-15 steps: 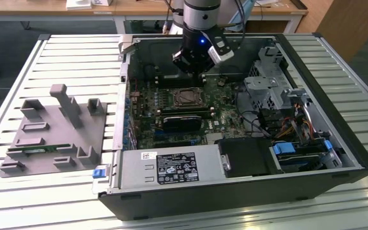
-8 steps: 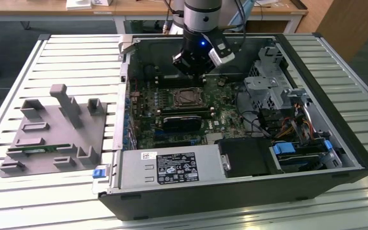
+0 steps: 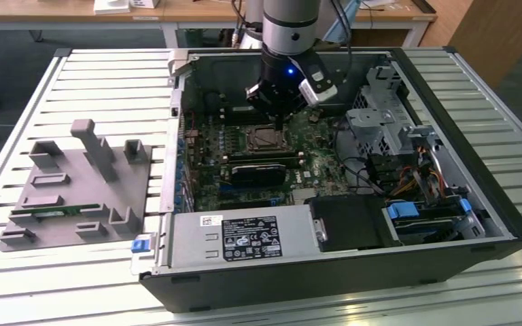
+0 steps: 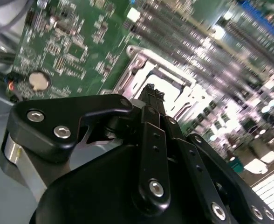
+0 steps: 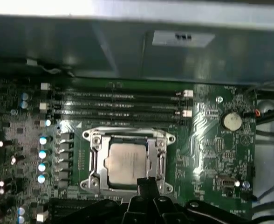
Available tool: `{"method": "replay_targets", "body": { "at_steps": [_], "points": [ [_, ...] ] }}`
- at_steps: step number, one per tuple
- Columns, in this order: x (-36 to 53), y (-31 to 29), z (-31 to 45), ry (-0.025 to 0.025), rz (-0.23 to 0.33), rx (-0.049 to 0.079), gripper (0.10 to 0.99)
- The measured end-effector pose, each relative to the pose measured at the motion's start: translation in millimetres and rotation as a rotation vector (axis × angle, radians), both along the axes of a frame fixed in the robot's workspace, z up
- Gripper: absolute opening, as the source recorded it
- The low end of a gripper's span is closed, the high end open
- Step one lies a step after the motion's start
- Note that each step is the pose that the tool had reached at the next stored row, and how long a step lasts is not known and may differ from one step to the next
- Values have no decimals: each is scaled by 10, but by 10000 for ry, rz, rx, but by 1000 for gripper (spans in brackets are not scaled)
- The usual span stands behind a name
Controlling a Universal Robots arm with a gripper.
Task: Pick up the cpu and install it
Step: 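Install the second cpu locking lever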
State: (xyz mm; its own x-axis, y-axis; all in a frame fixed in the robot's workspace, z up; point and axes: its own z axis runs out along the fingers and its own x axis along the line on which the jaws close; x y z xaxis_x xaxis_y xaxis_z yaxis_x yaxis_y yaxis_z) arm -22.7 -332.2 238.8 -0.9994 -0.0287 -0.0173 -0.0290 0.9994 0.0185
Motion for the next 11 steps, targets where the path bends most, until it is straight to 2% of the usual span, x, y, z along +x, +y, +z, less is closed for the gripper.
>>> {"method": "replay_targets", "body": {
  "at_steps": [1, 3, 4, 6, 11],
  "points": [
    [0, -22, -1, 20, -4, 0, 106],
    [0, -30, -6, 134, -9, 4, 106],
    [0, -35, -10, 157, -9, -1, 106],
    [0, -64, -18, 170, -11, -2, 106],
    [-5, -208, -39, 169, -33, 4, 106]
  ]
}}
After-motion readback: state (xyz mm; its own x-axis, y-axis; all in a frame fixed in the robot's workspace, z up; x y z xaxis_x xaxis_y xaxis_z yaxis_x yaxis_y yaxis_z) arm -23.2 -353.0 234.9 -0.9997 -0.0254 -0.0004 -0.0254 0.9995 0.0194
